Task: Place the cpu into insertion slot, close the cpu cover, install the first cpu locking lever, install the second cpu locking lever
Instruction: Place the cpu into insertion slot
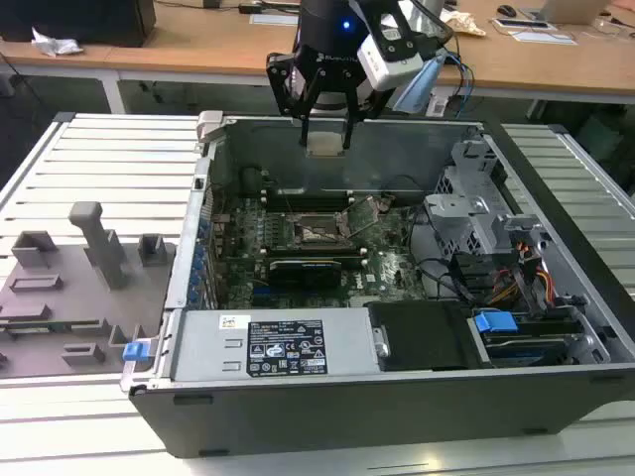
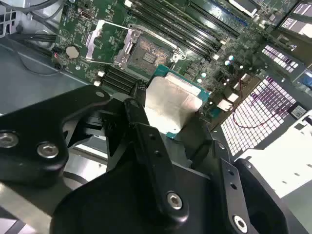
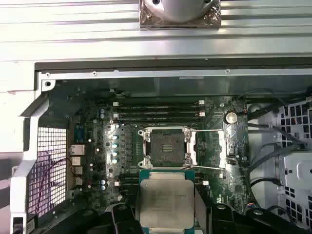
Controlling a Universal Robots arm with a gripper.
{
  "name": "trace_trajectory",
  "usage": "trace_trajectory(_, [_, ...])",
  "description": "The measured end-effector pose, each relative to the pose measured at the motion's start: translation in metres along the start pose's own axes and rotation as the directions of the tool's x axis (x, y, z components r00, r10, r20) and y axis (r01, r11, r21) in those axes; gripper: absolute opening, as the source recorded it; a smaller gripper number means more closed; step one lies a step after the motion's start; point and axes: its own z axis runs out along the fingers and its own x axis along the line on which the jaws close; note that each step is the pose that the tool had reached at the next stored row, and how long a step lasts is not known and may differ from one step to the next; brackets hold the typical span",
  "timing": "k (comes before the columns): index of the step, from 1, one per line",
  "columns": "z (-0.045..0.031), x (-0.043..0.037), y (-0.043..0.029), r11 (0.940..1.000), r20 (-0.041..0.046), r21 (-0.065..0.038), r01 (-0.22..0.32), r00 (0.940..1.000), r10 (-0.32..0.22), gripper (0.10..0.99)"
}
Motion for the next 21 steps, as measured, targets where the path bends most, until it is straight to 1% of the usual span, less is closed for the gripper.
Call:
trace_trajectory(1, [0.0001, -0.0001, 0.0, 1.0, 0.0008, 0.0, -0.009, 1.0, 0.009, 0.537])
trace_trajectory(2, [0.0001, 0.0, 0.0, 0.9994, 0.0029, -0.001, -0.033, 0.9994, 0.033, 0.537])
trace_trajectory(3, [0.0001, 0.0, 0.0, 0.9978, 0.0059, -0.001, -0.066, 0.9978, 0.066, 0.537])
trace_trajectory(4, [0.0002, 0.0, 0.0, 0.9964, 0.0076, -0.002, -0.085, 0.9963, 0.085, 0.537])
trace_trajectory(9, [0.0004, 0.0, 0.0, 0.9894, 0.0128, -0.003, -0.145, 0.9893, 0.145, 0.537])
trace_trajectory(11, [0.0006, 0.0, 0.0, 0.9847, 0.0154, -0.004, -0.174, 0.9846, 0.174, 0.537])
trace_trajectory(12, [0.0009, 0.0, 0.0, 0.9794, 0.0178, -0.005, -0.202, 0.9792, 0.202, 0.537])
trace_trajectory(13, [0.0011, 0.0, 0.0, 0.9761, 0.019, -0.006, -0.217, 0.9759, 0.217, 0.537])
trace_trajectory(16, [0.0014, 0.0, -0.0001, 0.9686, 0.0217, -0.007, -0.248, 0.9684, 0.248, 0.537])
trace_trajectory(18, [0.0014, -0.0001, 0.0, 0.9658, 0.0226, -0.008, -0.259, 0.9656, 0.259, 0.537])
trace_trajectory(21, [0.0015, -0.0001, -0.0001, 0.9571, 0.0252, -0.009, -0.29, 0.9567, 0.29, 0.537])
